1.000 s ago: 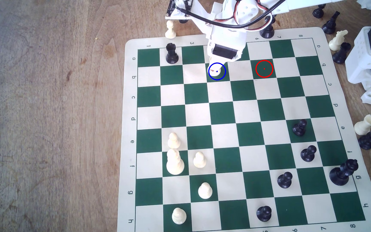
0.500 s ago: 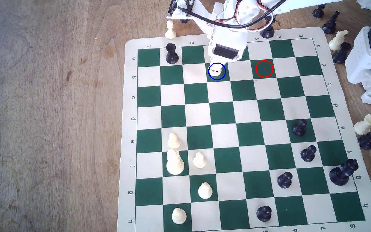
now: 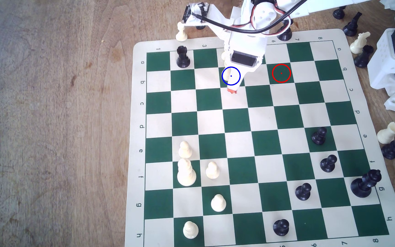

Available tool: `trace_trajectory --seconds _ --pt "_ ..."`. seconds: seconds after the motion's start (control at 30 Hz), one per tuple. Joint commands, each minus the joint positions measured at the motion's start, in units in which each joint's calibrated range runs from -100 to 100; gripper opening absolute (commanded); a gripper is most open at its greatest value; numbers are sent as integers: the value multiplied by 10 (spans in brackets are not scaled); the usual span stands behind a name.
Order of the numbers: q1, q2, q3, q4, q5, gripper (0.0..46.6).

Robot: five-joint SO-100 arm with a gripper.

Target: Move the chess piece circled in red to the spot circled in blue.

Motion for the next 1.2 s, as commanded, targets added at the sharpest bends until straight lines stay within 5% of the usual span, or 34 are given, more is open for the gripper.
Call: trace_trajectory --seconds 0.0,0.4,0.83,0.97,1.07,1.17 --pt "6 -59 -8 -6 0 238" --pt "8 -179 -21 39 0 239" --pt "-19 -742 277 121 12 226" --pt "-22 -861 374 130 15 172" --pt "-30 -946 508 25 20 2" --pt "-38 -969 623 -163 23 2"
